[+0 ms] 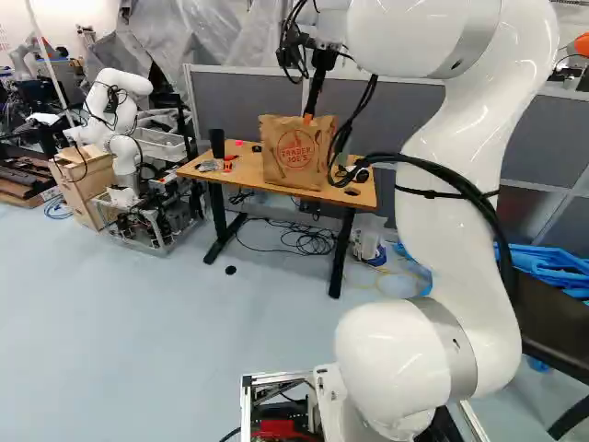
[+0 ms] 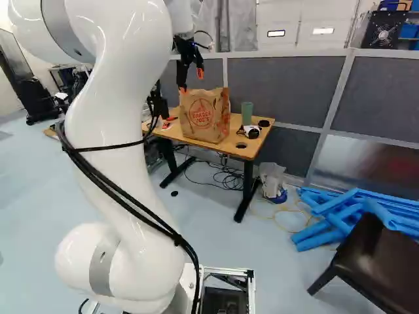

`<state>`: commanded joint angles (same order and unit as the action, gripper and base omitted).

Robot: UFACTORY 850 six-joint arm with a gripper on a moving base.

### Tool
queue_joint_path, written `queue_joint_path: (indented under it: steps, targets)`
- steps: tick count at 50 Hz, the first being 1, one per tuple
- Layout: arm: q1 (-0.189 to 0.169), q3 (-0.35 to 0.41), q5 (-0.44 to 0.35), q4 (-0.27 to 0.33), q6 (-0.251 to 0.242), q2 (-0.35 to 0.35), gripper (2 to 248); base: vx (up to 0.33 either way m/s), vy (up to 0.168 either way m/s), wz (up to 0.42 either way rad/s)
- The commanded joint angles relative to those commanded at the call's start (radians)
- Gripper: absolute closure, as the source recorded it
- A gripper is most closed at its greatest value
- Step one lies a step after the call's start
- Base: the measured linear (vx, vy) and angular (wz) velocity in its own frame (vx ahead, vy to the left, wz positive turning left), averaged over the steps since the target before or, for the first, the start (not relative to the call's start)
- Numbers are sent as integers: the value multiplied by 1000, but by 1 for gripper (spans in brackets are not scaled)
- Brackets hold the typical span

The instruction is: Pick up the bag on the ground and place it on the table

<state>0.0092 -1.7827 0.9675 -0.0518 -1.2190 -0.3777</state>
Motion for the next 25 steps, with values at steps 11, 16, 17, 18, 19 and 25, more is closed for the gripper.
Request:
queue_joint_path:
  steps: [11,16,17,18,19,25]
  targets:
    - [0,55,-59,2,39,21,3,0,0,0]
    - [0,80,-87,2,58,31,3,0,0,0]
    - [0,86,-94,3,62,33,3,0,0,0]
    - [0,92,-100,3,66,36,3,0,0,0]
    - [-1,98,-107,3,71,38,3,0,0,0]
    - [-1,139,-150,4,100,54,3,0,0,0]
